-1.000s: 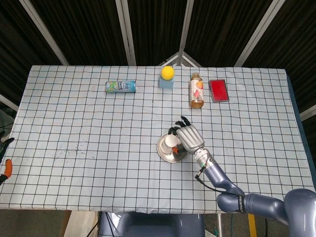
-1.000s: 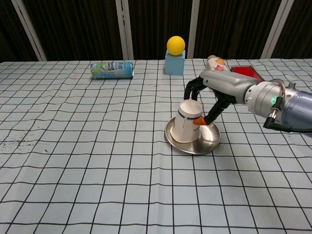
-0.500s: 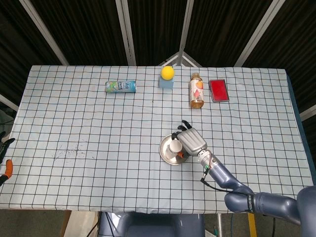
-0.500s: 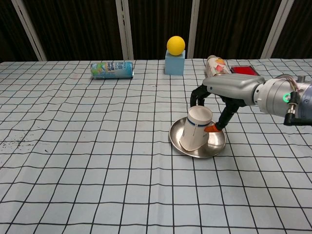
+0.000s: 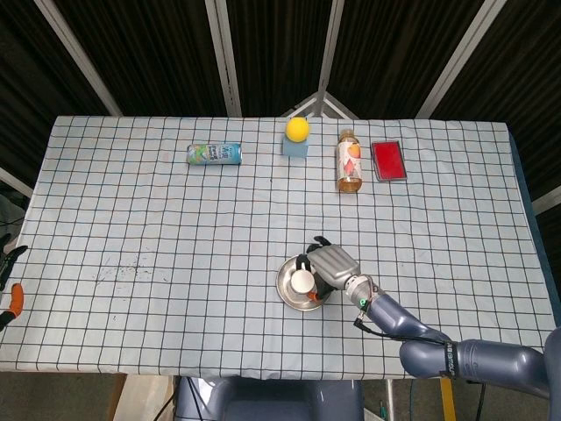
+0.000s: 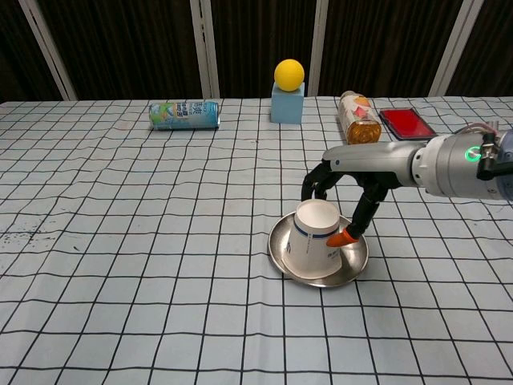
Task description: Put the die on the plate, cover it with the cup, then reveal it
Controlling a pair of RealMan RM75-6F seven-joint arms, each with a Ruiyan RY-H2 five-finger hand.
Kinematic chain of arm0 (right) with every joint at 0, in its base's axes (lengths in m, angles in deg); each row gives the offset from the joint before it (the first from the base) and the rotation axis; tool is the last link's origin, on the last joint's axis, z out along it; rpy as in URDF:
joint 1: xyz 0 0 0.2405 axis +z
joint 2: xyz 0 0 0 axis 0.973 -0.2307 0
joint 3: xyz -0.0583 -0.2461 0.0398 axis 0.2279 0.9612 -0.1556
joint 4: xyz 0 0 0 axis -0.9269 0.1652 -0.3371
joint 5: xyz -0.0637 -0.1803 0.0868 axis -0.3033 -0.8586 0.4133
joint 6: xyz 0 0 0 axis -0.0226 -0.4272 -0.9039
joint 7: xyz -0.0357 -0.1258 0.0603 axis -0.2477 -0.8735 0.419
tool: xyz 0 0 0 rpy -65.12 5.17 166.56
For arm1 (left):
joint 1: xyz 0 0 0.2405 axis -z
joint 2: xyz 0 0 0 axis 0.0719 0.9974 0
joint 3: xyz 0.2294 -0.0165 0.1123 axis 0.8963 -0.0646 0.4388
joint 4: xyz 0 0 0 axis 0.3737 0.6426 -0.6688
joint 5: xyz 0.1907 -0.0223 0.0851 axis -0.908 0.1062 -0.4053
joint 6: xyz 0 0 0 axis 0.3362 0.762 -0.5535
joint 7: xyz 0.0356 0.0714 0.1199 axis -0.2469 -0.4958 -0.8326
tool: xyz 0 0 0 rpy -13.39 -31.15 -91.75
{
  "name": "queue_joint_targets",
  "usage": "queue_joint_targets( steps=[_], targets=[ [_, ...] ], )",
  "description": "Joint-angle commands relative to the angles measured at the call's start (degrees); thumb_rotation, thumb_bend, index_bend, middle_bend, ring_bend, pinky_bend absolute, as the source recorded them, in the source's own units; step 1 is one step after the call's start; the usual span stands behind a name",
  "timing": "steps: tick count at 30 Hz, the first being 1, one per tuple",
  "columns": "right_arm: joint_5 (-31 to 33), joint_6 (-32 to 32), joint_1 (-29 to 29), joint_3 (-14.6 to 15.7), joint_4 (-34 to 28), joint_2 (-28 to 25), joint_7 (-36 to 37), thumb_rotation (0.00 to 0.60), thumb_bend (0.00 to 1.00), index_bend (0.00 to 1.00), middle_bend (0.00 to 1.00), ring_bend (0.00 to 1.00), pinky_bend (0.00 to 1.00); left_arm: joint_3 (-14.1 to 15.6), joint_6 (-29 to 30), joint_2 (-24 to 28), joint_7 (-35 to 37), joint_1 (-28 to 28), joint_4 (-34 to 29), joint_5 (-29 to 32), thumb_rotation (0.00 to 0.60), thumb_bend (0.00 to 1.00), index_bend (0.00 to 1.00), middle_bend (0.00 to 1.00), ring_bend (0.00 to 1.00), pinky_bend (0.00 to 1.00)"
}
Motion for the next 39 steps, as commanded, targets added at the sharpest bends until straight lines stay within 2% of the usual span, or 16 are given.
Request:
queue_joint_targets(
  steps=[1,10,17,25,34,39],
  targets=[
    [-1.04,-0.14,-0.55,-0.95,0.48,1.09,2.86,0.600,0.49,0.78,0.48,0.20,0.00,0.01,0.02,0.01,0.05,-0.01,0.01,-0.03,0.600,0.84,0.14,0.00,0.00,0.00],
    [-6.35,4.40,-2.51,-1.19,4.14,5.71,6.45,0.600,0.49,0.78,0.48,0.20,0.00,0.09,0.06,0.04,-0.03,-0.03,-0.07,-0.17,0.600,0.84,0.14,0.00,0.00,0.00],
    [-9.65,10.22,-3.66,-0.05,9.57,9.78,3.90,0.600,0.49,0.78,0.48,0.20,0.00,-0.03,0.11,0.07,0.11,-0.06,0.04,0.04,0.600,0.84,0.15,0.00,0.00,0.00],
    [-14.21,15.17,-4.38,1.50,14.37,11.65,-0.35,0.600,0.49,0.78,0.48,0.20,0.00,0.00,0.01,-0.06,-0.18,0.00,0.07,0.03,0.600,0.84,0.15,0.00,0.00,0.00],
    [-16.49,17.49,-5.34,2.90,14.65,10.16,-4.62,0.600,0.49,0.79,0.48,0.20,0.00,-0.01,-0.10,-0.16,-0.45,0.06,0.03,0.13,0.600,0.84,0.15,0.00,0.00,0.00],
    [-14.77,14.65,-5.37,3.63,10.86,6.72,-6.02,0.600,0.49,0.79,0.48,0.20,0.00,0.02,-0.02,-0.19,-0.62,0.04,-0.04,0.03,0.600,0.84,0.15,0.00,0.00,0.00]
  ],
)
